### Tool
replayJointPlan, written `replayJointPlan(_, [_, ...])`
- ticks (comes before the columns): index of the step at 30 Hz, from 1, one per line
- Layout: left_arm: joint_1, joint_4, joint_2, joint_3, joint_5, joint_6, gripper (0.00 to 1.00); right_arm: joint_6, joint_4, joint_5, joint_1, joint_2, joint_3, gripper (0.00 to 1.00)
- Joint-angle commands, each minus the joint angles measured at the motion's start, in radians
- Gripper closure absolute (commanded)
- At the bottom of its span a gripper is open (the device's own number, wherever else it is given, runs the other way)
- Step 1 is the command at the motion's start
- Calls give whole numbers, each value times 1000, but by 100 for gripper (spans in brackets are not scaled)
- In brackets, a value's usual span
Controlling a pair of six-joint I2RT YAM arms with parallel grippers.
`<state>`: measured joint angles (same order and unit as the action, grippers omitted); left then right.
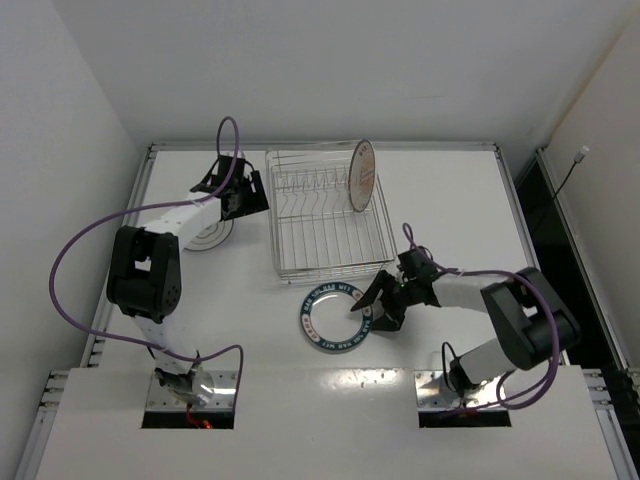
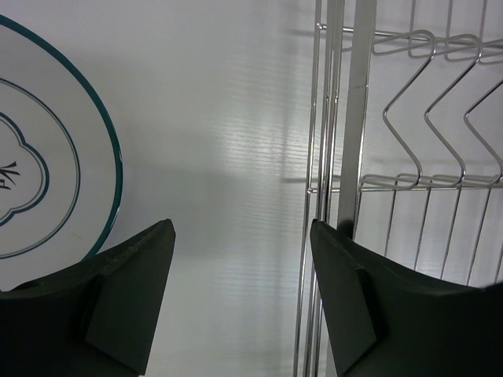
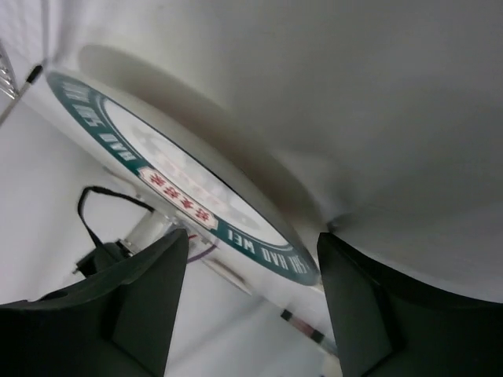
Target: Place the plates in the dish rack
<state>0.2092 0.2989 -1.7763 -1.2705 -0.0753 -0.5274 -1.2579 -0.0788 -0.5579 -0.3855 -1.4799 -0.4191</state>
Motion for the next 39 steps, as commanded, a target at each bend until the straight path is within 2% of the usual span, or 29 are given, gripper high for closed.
replayJointPlan(1, [9, -9, 46, -38, -33, 10, 33, 31, -2, 75, -70, -69, -65, 44])
replayJointPlan(2, [9, -9, 46, -38, -34, 10, 33, 20, -3, 97, -82, -78, -75, 50])
replayJointPlan(3, [9, -9, 46, -38, -34, 10, 33, 20, -13, 98, -93, -89, -75, 61])
replayJointPlan(4, [-1, -9, 46, -38, -43, 10, 33, 20, -33, 98, -105, -108, -99, 84])
replayJointPlan(5, [-1, -9, 46, -38, -43, 10, 33, 20, -45, 107, -105, -108, -109, 95])
replayJointPlan(6, [-1, -9, 46, -38, -43, 10, 33, 20, -67, 118, -115, -108, -109, 100])
replayJointPlan(9, [-1, -9, 46, -38, -32, 10, 33, 20, -79, 142, -127, -59, -109, 100])
replayJointPlan(12, [-10, -9, 46, -38, -32, 10, 33, 29, -171, 164, -168, 44, -138, 100])
replayJointPlan(18, [-10, 0, 46, -38, -32, 10, 33, 89, -462, 262, -211, 329, -214, 100])
replayJointPlan(22, [-10, 0, 55, -38, -32, 10, 33, 127, -740, 417, -246, 544, -325, 100])
replayJointPlan(26, [-10, 0, 55, -38, -32, 10, 33, 143, -895, 576, -265, 660, -467, 100])
replayJointPlan(28, [-10, 0, 55, -38, -32, 10, 33, 156, -906, 653, -274, 672, -504, 100])
replayJointPlan(31, [-10, 0, 55, -38, -32, 1, 33, 235, -972, 867, -274, 629, -730, 100])
replayJointPlan(32, [-10, 0, 64, -38, -23, 1, 33, 267, -1002, 983, -274, 604, -777, 100])
replayJointPlan(33, [-10, 0, 64, -38, -23, 1, 33, 287, -1003, 1036, -274, 578, -818, 100])
replayJointPlan(35, [-10, 0, 64, -38, -23, 1, 33, 346, -980, 1169, -274, 496, -918, 100])
replayJointPlan(39, [-10, 0, 64, -38, -14, 1, 33, 472, -836, 1322, -274, 310, -1062, 100])
